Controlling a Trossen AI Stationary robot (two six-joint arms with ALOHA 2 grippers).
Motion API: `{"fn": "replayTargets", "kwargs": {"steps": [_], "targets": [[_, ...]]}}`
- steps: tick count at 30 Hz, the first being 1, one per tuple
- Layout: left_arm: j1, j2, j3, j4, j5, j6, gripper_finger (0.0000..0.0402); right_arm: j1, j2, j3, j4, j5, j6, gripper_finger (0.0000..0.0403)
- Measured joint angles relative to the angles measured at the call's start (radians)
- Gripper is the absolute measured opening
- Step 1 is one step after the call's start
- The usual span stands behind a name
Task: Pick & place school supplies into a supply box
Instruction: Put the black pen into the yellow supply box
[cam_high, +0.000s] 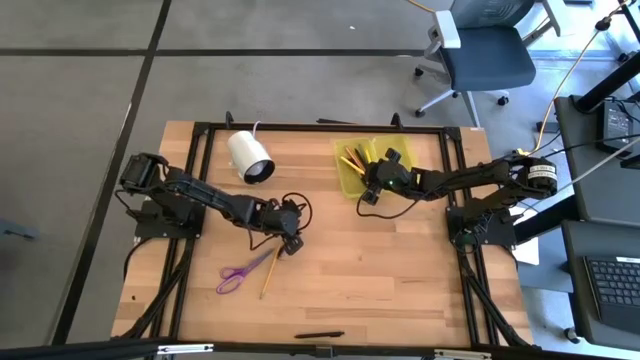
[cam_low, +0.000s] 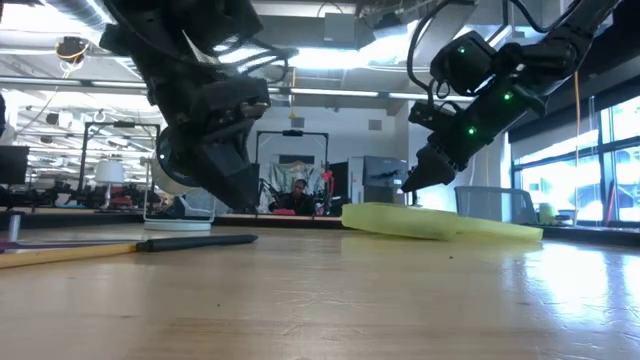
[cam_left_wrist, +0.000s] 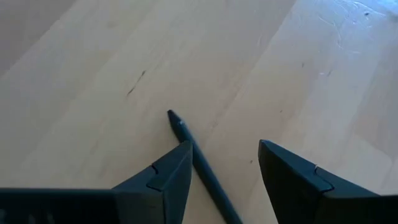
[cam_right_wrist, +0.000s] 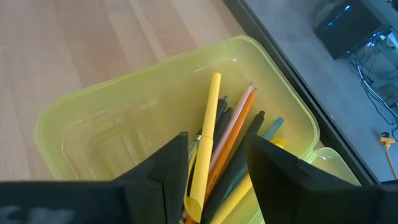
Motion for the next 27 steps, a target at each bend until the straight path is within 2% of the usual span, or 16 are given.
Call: {"fn": "replayTargets", "kwargs": {"steps": [15,21,27], "targets": [[0.001,0.129,0.006,-0.066,0.003,-0.061,0.0169,0.000,-0.001,0.000,0.001,0.000,0.000,0.0161],[0.001,0.131,0.006,-0.100,-0.011,-0.043,0.0118,0.024,-0.001,0.000,0.065,0.001,0.048,0.0161],[0.002,0.131,0.005,-0.110,-0.011,-0.034,0.0052,0.075,-0.001,0.000,0.122,0.001,-0.001,0.0161]]}}
